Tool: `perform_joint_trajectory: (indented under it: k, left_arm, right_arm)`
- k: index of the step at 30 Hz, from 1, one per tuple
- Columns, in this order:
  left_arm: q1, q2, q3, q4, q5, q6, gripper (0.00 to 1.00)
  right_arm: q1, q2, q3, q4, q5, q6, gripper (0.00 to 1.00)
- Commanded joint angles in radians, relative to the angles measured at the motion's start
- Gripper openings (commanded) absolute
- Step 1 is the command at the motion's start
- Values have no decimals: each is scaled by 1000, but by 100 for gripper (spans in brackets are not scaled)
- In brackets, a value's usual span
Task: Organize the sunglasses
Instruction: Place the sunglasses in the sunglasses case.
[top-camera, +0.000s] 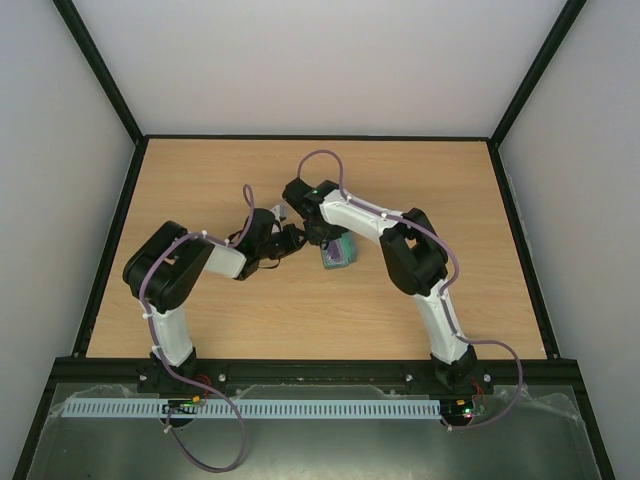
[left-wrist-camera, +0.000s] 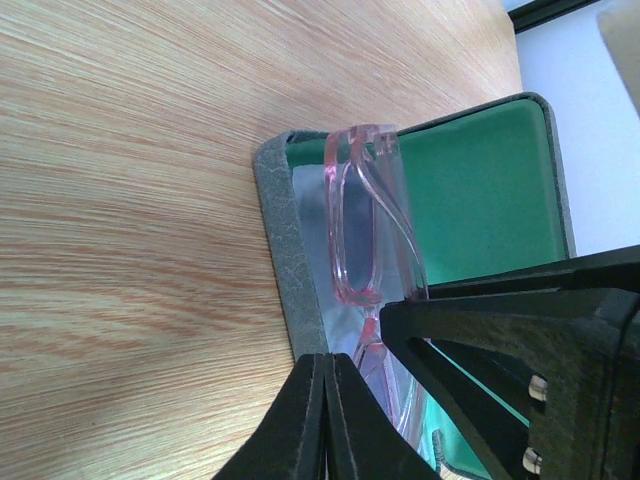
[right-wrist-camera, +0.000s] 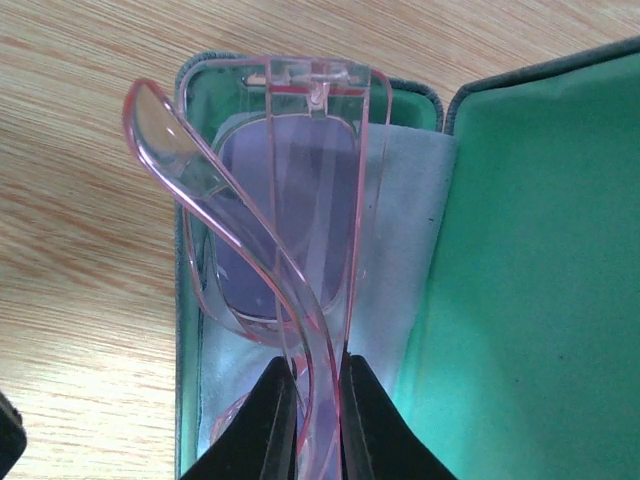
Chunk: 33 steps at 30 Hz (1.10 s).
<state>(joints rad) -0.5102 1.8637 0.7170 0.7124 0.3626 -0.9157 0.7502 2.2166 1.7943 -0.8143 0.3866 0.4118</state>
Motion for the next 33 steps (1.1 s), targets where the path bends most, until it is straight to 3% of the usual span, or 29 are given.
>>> perform_joint_trajectory:
  k: [1,10,22,33]
  left_arm:
    - [7,-35,-12,18,9,15,4]
    - [7,-39,-13,18,13,15,4]
    - [7,-55,-13,6,7,15,4]
    - [4,-92,-31,-30,-38,17,5]
  right_arm:
    - [0,46,16,-95,51,14,4]
    - [0,77,19,-109,78,19,8]
    - [7,-28,12,-103,80,19,37]
    - [49,-194,-11,-52,27,-6,50]
